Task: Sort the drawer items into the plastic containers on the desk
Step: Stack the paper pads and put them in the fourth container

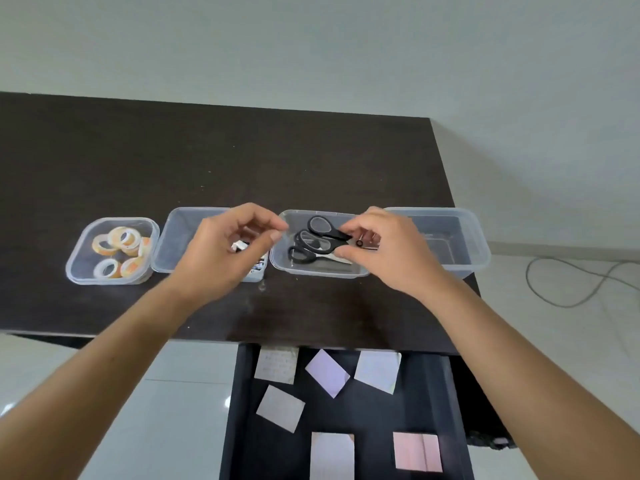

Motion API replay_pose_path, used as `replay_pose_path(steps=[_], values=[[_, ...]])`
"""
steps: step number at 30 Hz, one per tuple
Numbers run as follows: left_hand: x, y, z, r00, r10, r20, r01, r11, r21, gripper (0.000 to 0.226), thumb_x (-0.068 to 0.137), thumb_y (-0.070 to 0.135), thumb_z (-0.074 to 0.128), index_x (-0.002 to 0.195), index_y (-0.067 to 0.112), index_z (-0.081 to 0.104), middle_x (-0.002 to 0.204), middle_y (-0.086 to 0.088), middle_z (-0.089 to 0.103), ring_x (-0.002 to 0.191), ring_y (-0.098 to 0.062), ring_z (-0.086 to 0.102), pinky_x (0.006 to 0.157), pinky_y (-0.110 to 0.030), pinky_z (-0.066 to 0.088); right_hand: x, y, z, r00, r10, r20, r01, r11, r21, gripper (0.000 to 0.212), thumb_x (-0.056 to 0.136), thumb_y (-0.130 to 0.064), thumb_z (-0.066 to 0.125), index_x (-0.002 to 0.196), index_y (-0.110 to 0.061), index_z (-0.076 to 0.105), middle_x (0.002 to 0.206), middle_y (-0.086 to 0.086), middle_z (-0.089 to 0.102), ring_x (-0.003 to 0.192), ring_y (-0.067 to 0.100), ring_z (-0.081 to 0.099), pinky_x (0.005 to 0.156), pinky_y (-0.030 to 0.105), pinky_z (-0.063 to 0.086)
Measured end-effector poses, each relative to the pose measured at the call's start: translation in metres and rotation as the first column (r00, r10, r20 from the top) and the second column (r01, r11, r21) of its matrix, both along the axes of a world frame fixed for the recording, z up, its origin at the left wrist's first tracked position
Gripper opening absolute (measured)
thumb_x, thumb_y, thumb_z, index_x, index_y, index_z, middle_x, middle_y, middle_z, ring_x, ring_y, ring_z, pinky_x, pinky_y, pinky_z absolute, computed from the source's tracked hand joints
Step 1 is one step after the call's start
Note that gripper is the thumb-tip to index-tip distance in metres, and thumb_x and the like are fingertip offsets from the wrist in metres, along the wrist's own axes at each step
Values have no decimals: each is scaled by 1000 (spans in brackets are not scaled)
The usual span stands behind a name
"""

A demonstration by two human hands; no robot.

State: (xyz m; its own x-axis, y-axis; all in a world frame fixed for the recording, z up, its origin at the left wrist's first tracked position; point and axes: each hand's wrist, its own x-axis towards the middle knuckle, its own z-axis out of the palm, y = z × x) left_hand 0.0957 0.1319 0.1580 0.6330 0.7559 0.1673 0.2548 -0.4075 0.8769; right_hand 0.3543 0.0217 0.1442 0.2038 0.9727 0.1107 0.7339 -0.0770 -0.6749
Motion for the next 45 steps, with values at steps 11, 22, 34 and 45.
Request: replay_pose_path(steps=[11,22,34,45], values=[[-36,-89,-72,980,-179,-82,159,965,-207,21,88,15,85,103,27,75,92,6,76,84,-16,72,82,-31,59,-9,-12,-20,998,-42,51,34,990,135,14,94,-26,81,107,-22,81,100,-10,73,95,5,66,92,22,53],[-37,-172,-166,865,-371,-337,256,905,-339,38,78,29,93,109,37,74,101,16,72,96,-11,69,85,-26,58,-26,-162,-76,992,-12,-125,18,999,44,10,89,-12,85,98,-15,82,92,-6,73,85,11,70,79,22,56],[-43,-209,-215,592,-396,-702,473,876,-95,85,83,50,83,156,31,43,138,13,41,125,-8,47,111,-24,42,-34,-202,-170,970,-233,-67,223,965,-135,30,84,-21,90,112,-21,79,113,-4,61,101,8,61,92,19,48],[-51,-206,-221,734,-403,-546,387,910,-150,62,71,33,95,115,47,53,110,21,50,108,-1,50,97,-26,49,-37,-184,-204,947,-321,7,309,907,-287,77,84,-24,89,152,-17,52,144,5,33,119,17,53,110,29,45]])
